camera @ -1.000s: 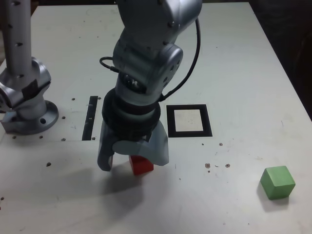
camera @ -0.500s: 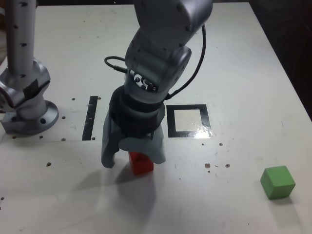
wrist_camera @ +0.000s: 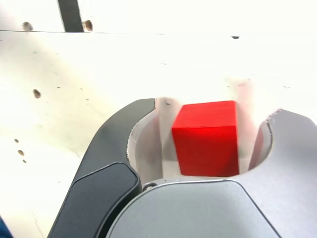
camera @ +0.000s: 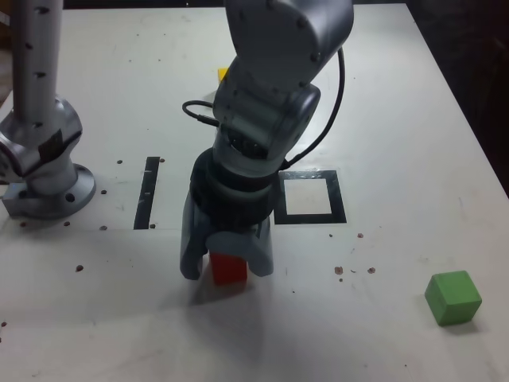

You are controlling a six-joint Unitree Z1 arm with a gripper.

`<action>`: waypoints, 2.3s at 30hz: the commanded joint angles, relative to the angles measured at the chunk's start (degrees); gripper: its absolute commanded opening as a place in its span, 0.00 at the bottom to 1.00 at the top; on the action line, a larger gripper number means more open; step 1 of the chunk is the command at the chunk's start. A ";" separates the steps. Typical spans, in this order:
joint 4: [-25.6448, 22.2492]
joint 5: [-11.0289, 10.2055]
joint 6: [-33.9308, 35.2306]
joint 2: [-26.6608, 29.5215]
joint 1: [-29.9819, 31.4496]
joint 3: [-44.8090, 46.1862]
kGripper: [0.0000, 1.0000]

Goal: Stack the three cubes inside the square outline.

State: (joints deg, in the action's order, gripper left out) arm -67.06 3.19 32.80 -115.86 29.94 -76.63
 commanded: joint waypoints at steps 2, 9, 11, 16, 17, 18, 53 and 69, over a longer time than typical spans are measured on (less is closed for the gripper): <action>0.32 -0.25 0.12 -0.31 -0.07 -0.08 0.65; 1.65 -1.43 0.56 0.00 -0.07 0.69 0.58; 1.85 -1.68 0.67 0.10 -0.07 0.88 0.57; 1.93 -2.25 0.38 0.09 -0.07 0.83 0.51; 1.92 -2.53 0.33 0.14 -0.07 0.78 0.48; 1.91 -2.86 0.33 0.24 -0.08 0.72 0.45; -9.64 -11.12 -17.87 -3.51 -16.59 -15.12 0.26; -4.48 -12.36 -21.55 -5.20 -20.89 -13.85 0.26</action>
State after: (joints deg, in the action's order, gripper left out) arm -71.79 -9.19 11.35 -120.40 9.06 -90.34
